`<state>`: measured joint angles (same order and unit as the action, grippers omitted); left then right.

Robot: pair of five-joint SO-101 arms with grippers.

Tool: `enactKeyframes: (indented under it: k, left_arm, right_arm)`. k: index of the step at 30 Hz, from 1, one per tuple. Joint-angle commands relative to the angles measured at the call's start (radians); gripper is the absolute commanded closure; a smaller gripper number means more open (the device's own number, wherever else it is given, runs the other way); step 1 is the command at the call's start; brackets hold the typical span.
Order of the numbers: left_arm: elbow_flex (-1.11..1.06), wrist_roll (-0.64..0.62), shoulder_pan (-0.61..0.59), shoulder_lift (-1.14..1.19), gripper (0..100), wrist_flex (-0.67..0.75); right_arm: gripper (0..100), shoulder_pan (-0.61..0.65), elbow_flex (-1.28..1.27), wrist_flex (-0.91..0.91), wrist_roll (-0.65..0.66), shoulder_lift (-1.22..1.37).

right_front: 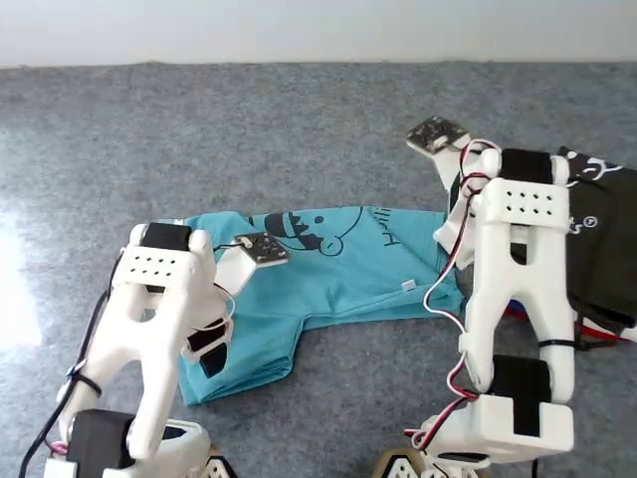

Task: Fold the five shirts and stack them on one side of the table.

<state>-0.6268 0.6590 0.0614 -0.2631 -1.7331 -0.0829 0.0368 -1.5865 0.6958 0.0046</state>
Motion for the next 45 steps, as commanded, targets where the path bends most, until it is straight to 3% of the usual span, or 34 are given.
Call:
enactKeyframes:
  k: [1,4,9,11,19,30,37,45]
  left_arm:
    - [0.124,-0.075,-0.051,-0.080,87,-0.017]
    - [0.275,-0.138,-0.133,-0.112,87,0.057]
    - [0.340,-0.348,-0.187,-0.038,91,0.264]
    - [0.346,-0.377,-0.186,0.043,94,0.307]
    - [0.447,-0.420,-0.186,0.407,96,0.451]
    - [0.740,-0.423,-0.195,0.847,96,0.334]
    - [0.834,-0.442,-0.227,0.902,96,0.301]
    - [0.828,-0.451,-0.238,0.865,98,0.272]
  right_arm:
    - [74.3,-0.013,0.051,0.104,-0.101,-0.044]
    - [79.4,0.007,0.049,0.202,-0.158,-0.038]
    - [99.7,0.082,0.051,0.354,-0.164,0.087]
    - [96.3,0.093,0.055,0.404,-0.167,0.160]
    - [98.8,0.097,0.153,0.507,-0.170,0.426]
    - [98.8,0.064,0.479,0.507,-0.163,0.713]
    - [98.8,-0.015,0.756,0.499,-0.163,0.889]
    - [98.8,0.088,1.019,0.059,-0.170,0.900]
